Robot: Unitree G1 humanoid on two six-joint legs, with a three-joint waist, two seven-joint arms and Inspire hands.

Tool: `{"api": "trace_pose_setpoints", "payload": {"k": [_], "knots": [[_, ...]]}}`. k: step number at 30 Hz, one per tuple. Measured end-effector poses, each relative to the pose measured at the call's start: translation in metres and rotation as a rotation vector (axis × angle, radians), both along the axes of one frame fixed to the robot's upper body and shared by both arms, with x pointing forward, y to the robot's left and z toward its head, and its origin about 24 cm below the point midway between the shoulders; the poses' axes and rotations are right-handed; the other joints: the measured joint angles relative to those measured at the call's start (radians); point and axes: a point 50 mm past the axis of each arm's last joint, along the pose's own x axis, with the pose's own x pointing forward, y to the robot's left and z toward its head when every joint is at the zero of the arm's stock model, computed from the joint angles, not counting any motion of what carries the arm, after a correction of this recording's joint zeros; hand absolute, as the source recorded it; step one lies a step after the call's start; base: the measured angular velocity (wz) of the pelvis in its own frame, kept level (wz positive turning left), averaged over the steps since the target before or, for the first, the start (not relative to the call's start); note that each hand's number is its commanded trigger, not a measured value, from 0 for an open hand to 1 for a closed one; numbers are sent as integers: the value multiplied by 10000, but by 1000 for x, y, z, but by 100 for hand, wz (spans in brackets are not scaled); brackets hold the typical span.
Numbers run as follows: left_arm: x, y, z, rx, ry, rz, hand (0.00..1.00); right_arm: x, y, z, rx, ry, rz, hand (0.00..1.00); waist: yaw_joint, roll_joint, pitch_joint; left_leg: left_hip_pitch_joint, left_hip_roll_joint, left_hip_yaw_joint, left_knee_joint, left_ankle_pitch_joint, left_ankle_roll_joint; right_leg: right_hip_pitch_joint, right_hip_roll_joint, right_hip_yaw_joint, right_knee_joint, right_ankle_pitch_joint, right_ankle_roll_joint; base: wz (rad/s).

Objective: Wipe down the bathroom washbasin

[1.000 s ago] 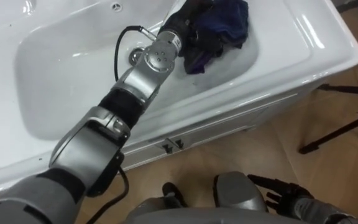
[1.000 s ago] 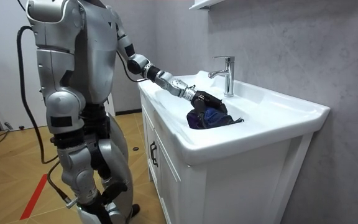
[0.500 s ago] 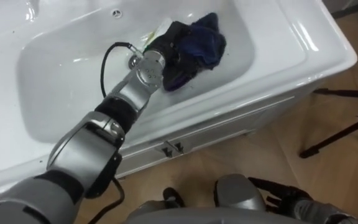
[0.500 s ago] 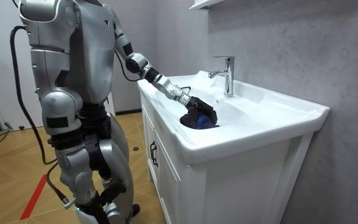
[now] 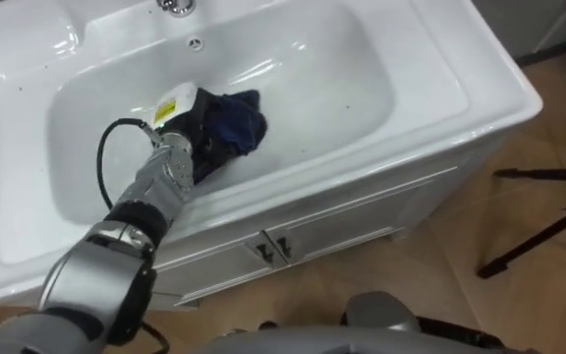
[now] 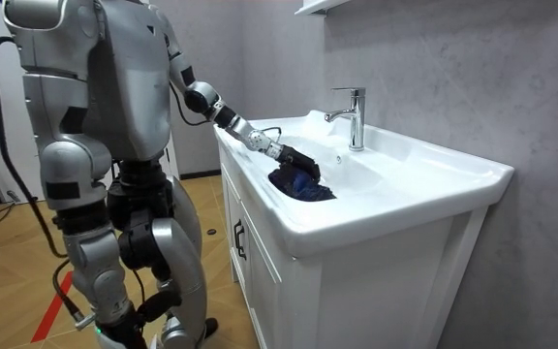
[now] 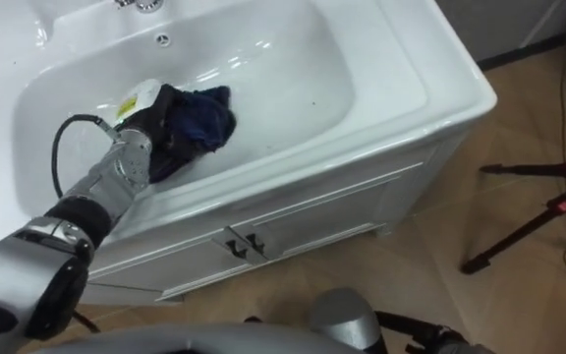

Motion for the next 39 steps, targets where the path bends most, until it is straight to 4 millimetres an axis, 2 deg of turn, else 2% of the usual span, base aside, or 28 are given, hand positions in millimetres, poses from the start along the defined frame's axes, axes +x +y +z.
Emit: {"api": "trace_pose_setpoints", "payload": {"k": [1,4,7,9,12,14,17,20,24,33,37,39], "knots": [[-6,9,-3,509,46,38,100,-3,-3,1,-21,-5,-189,0,9,77,-35,8,5,5,6,2,-4,10,9,7,2,4,-9,0],[-21,34,-9,1932,253,27,100,-6,-11,3,-157,37,-519,0,31,294,-57,34,14,18,-24,11,-18,8,7,36,7,5,-13,-4],[-29,50,-9,3045,286,-8,100,-12,-15,4,-232,315,-615,0,98,372,-58,97,22,24,-121,48,-72,7,-29,2,22,-21,-31,-4],[-33,53,-10,3367,287,-30,100,-14,-16,5,-231,367,-736,0,143,423,-59,145,36,21,-172,69,-104,20,-4,27,7,0,-72,-8],[-40,55,-14,3856,354,-291,100,-16,-21,6,-301,318,-1067,0,148,571,-119,181,50,24,-181,79,-121,24,15,55,-4,5,-137,-9],[-49,62,-17,4188,424,-191,100,-20,-29,9,-546,423,-1196,0,176,679,-115,313,40,22,-200,78,-122,114,42,129,-7,-20,-169,-9],[-62,77,-18,4508,484,85,100,-17,-37,12,-876,461,-1012,0,199,777,-167,388,60,-13,-204,86,-135,147,72,258,-24,-47,-221,-15],[-66,82,-16,4599,294,248,100,-22,-39,13,-1066,622,-1062,0,312,881,-221,456,124,-17,-206,88,-141,308,162,287,-228,13,-310,-7],[-71,83,-14,4543,-27,358,100,-28,-40,13,-1268,1062,-586,0,732,895,-227,713,221,-42,-232,52,-200,748,274,277,-605,57,-386,-1],[-71,77,-7,3968,-724,614,100,-19,-43,14,-1728,851,103,0,797,825,-188,1027,228,-490,-484,-9,-327,1604,350,-385,-1437,117,-491,19],[-63,73,3,2898,-1479,1370,100,-18,-35,10,-1757,957,803,0,1092,651,-77,1215,225,-810,-624,-59,-437,1922,389,-660,-1576,123,-502,15],[-54,71,15,2476,-2237,1653,100,-15,-33,10,-1874,821,1178,0,1249,566,-21,1210,216,-991,-628,-93,-502,1969,387,-813,-1584,123,-501,13]]}}
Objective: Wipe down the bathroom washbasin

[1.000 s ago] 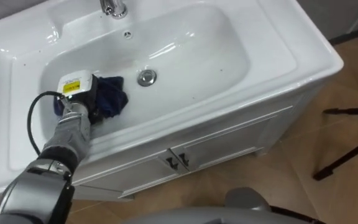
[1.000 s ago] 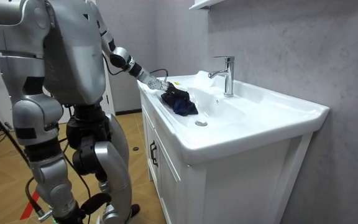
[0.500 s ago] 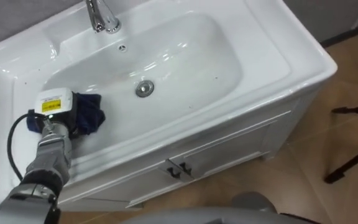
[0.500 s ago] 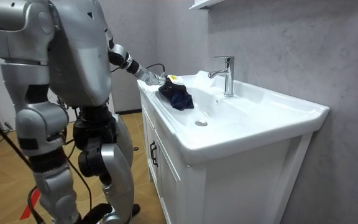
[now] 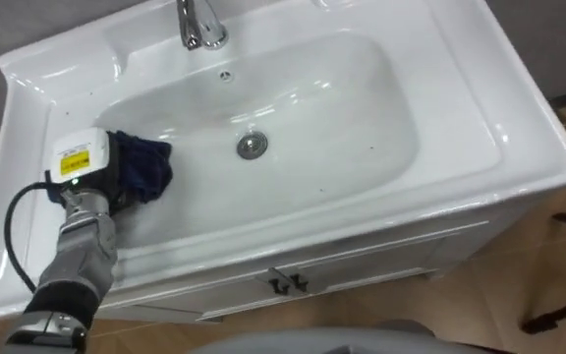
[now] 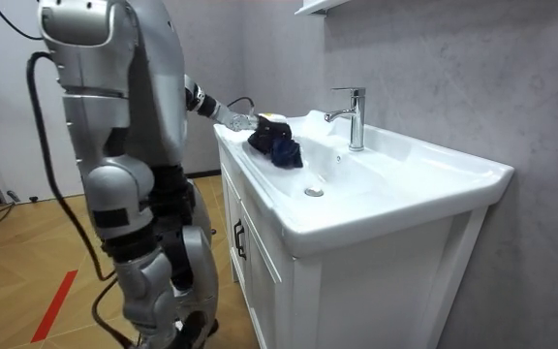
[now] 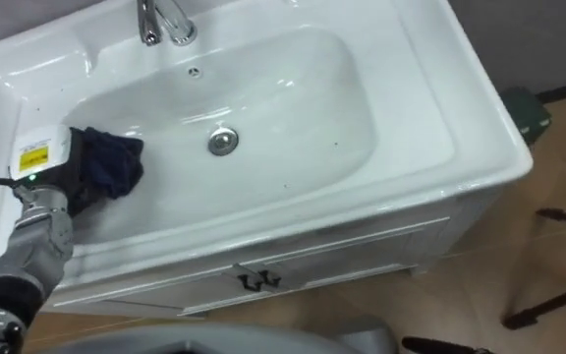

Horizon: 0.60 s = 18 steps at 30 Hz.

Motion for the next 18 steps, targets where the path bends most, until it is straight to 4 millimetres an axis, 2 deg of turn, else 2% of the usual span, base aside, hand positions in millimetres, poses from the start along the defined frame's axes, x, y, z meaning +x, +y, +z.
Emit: {"api": "trace_pose_setpoints", "payload": {"k": [2,3,5,8,18], "knots": [[7,-1,13,-273,-886,146,100,3,2,-1,-79,-56,343,0,19,-70,41,-18,-13,-189,42,-42,-67,77,2,-140,-34,-1,2,17],[10,0,18,-309,-1186,177,100,3,2,-1,-81,-63,431,0,26,-91,32,-35,-13,-222,45,-55,-88,85,3,-183,-51,-2,4,22],[17,0,39,-425,-2502,333,100,6,6,-2,-68,-56,898,0,112,-265,16,-94,-31,-276,36,-78,-127,120,5,-274,-174,-2,4,13],[22,-3,54,-414,-3465,294,100,2,9,-4,-10,119,1231,0,260,-370,-53,-14,-51,-334,45,-126,-187,274,6,-296,-267,25,49,6],[29,-6,114,-916,-6974,317,100,-8,20,-8,246,543,2003,0,464,-315,-86,13,-175,-510,35,-137,-185,441,-49,-351,-516,86,157,3]]}}
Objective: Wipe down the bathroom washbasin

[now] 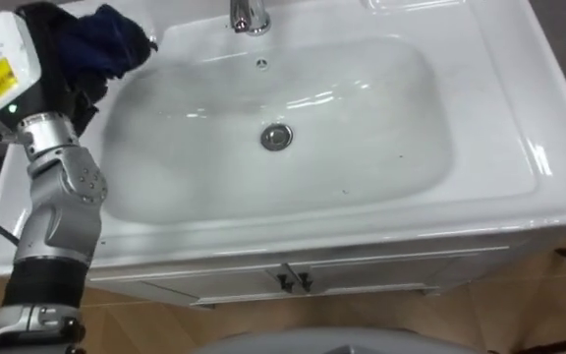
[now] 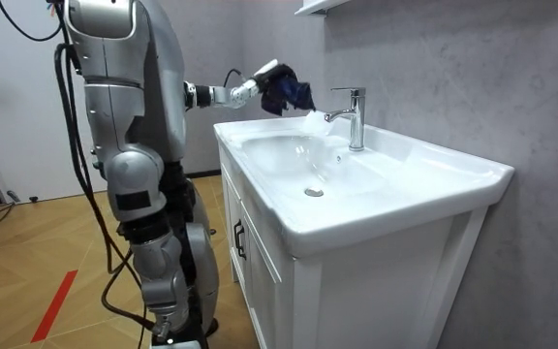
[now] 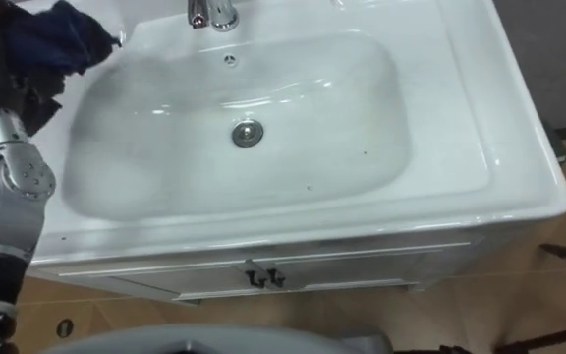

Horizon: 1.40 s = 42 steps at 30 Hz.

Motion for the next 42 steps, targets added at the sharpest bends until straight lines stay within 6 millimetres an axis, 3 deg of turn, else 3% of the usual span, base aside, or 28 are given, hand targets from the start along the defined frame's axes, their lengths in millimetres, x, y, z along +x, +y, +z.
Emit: {"api": "trace_pose_setpoints", "payload": {"k": [4,11,17,26,42], "knots": [[-2,0,12,38,-892,103,100,-8,0,0,-40,294,264,0,97,-25,34,188,-10,0,-19,-9,9,180,1,8,-27,2,5,-2],[-9,21,20,330,-1210,791,100,-6,-1,0,7,324,565,0,155,30,5,288,-31,-159,-57,-9,12,328,21,103,-180,1,5,-1],[-23,35,13,306,-937,1390,100,-19,-1,0,91,776,726,0,394,-1,15,530,-82,-265,-266,-8,11,540,25,41,-276,-4,12,0],[-48,50,-6,107,-50,2058,100,-16,-2,1,111,637,679,0,633,-53,31,601,-153,-442,-374,-10,11,615,-42,-2,-321,-4,45,3],[-55,55,-16,-24,887,2459,100,-16,-3,1,375,573,629,0,491,-15,1,512,-187,-608,-244,-8,13,681,-39,-203,-332,-23,83,4]]}}
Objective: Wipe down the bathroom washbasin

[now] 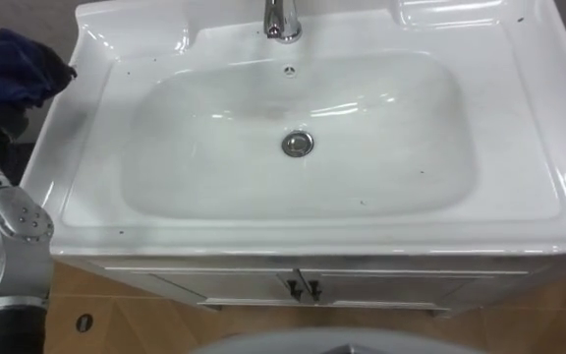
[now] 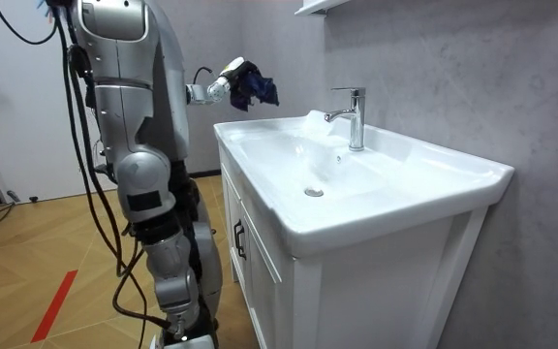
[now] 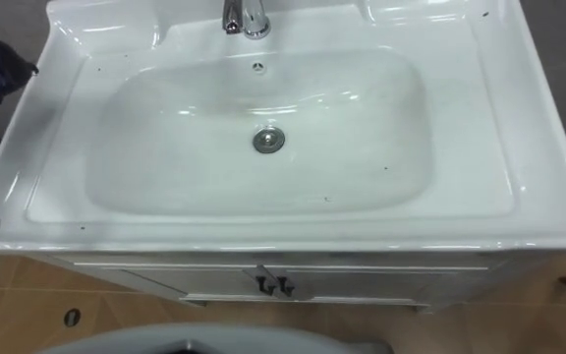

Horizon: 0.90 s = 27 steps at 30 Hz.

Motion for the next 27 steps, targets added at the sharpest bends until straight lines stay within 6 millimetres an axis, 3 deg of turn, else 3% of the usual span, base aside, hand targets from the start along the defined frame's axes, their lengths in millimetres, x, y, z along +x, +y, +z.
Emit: {"api": "trace_pose_setpoints", "payload": {"k": [15,27], "knots": [[4,-11,-8,-171,665,-617,100,-5,-1,0,-85,283,418,0,-277,26,25,-5,-11,-38,-4,-1,0,16,-30,-144,44,2,4,0],[-1,-12,-33,-371,2337,-651,100,-11,0,0,-43,732,593,0,-434,171,59,-8,-17,-36,-4,-1,1,-4,-21,-35,-6,-1,11,-1]]}}
